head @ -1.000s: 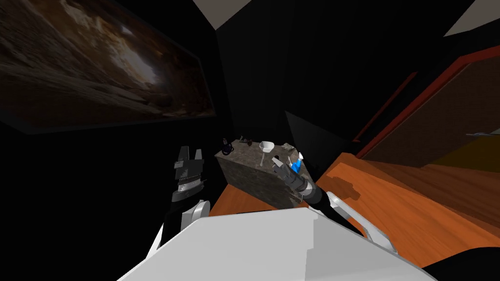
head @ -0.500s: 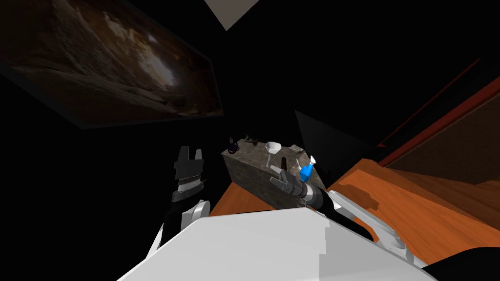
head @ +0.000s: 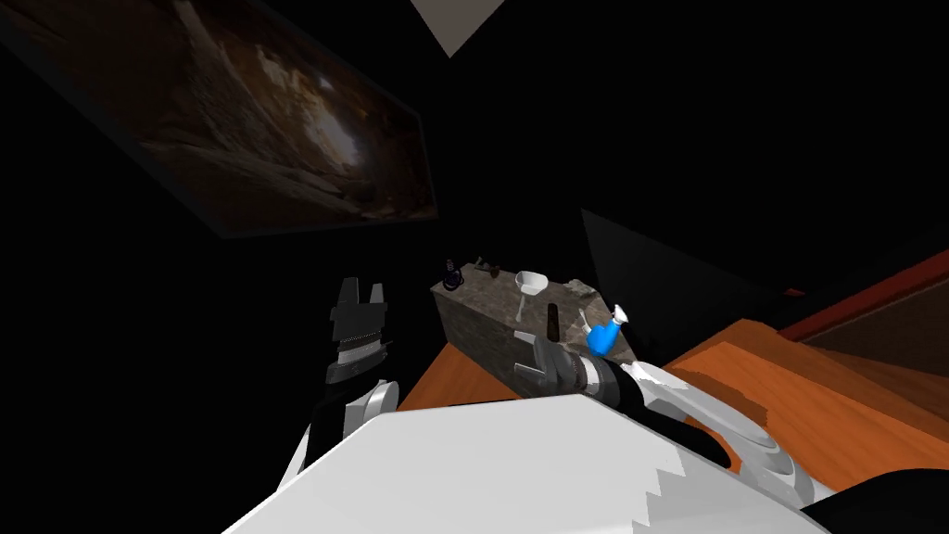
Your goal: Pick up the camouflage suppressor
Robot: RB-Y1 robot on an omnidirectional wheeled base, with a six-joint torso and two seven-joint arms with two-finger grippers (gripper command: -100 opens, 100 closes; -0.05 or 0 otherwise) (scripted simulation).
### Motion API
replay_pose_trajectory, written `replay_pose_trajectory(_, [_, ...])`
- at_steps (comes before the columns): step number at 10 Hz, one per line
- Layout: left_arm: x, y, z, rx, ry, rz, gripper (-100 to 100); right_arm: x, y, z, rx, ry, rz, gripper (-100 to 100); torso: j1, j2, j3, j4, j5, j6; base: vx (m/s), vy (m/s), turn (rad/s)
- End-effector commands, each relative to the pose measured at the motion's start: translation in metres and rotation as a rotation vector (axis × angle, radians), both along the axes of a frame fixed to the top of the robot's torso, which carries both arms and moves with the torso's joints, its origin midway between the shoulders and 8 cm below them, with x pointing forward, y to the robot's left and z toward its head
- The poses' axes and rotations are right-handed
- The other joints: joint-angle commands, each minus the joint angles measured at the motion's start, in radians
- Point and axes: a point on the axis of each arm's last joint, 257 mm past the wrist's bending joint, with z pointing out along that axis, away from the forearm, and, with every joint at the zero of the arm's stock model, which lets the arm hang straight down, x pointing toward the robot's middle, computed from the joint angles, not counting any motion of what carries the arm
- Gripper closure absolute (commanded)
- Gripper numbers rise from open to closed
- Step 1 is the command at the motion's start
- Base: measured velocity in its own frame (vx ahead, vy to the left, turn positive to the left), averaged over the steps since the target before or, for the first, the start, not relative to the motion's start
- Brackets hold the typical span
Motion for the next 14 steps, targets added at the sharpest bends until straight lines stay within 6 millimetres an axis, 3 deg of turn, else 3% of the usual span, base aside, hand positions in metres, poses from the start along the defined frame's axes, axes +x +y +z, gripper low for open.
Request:
replay_pose_trajectory(1, [0.0,0.0,0.0,0.0,0.0,0.0,0,-0.007,-0.005,-0.024,-0.088,0.016,0.032,-100,0.0,0.0,0.0,0.0,0.0,0.0,0.015,0.019,0.208])
replay_pose_trajectory(6, [0.0,0.0,0.0,0.0,0.0,0.0,0,-0.032,-0.033,-0.079,-0.354,0.036,0.132,-100,-0.001,0.0,0.0,0.0,0.0,-0.001,0.01,0.005,0.19])
replay_pose_trajectory(11, [0.0,0.0,0.0,0.0,0.0,0.0,0,-0.058,-0.083,-0.134,-0.622,0.08,0.219,-100,-0.002,0.001,0.0,0.0,-0.001,0.0,0.004,-0.014,0.226])
replay_pose_trajectory(14, [0.0,0.0,0.0,0.0,0.0,0.0,0,-0.07,-0.115,-0.154,-0.768,0.084,0.279,-100,-0.003,0.001,0.0,0.0,-0.001,-0.001,-0.003,-0.03,0.183])
